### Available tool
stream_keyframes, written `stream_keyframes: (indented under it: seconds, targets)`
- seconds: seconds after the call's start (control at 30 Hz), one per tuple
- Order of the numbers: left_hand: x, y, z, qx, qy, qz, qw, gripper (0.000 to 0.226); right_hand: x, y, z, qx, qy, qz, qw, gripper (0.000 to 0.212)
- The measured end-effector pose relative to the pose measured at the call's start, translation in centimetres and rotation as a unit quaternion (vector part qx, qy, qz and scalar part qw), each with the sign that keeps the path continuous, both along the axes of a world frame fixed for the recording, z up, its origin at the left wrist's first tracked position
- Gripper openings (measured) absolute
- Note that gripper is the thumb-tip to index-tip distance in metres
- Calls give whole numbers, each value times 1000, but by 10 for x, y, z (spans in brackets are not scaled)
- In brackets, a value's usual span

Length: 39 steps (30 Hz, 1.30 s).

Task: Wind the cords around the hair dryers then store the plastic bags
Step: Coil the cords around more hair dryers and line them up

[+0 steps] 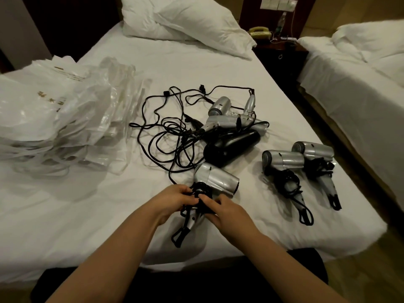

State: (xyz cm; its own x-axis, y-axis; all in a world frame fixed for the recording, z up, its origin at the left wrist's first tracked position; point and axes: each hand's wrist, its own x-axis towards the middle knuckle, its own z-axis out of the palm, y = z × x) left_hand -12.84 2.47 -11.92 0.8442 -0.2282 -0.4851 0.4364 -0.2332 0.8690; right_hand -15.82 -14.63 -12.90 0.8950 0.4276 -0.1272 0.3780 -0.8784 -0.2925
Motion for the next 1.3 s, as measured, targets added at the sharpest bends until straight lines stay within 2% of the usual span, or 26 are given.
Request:
stream_keyframes:
  seconds: [0.13,0.23,0.3,0.4,0.53,0.67,0.8,0.9,1.03,1.17,1.3]
  targets:
    - [-3,5,-6,67,-91,-1,994,17,-3,2,-4,26,22,0,999,55]
    - [-6,7,-7,146,-178,-11,973,23,-3,4,-4,28,26,4,999,54]
    - [-9,7,-9,164,-205,-6,965,22,-4,5,-7,66,37,-11,997,59]
    - [-16,5,-15,182,-225,-4,957,22,-6,8,-14,182,64,-71,979,65]
    - [-20,10,-19,179,-255,-30,950,22,-4,12,-21,203,74,-76,973,54]
    - [-19,23,-19,115,-195,-80,971,18,3,15,-17,243,118,-108,957,49]
    - [-18,27,-20,125,-208,-74,967,21,10,20,-14,284,149,-128,939,40]
    - [-17,24,-20,174,-255,-102,946,31,10,22,-16,284,147,-135,938,35]
    - [-15,26,-21,236,-284,-179,912,18,11,24,-18,260,150,-123,946,34]
    - [-11,28,-22,234,-292,-172,911,19,17,24,-19,242,127,-105,956,25]
    - [-15,25,-31,284,-321,-163,889,17,16,25,-23,240,120,-121,956,25]
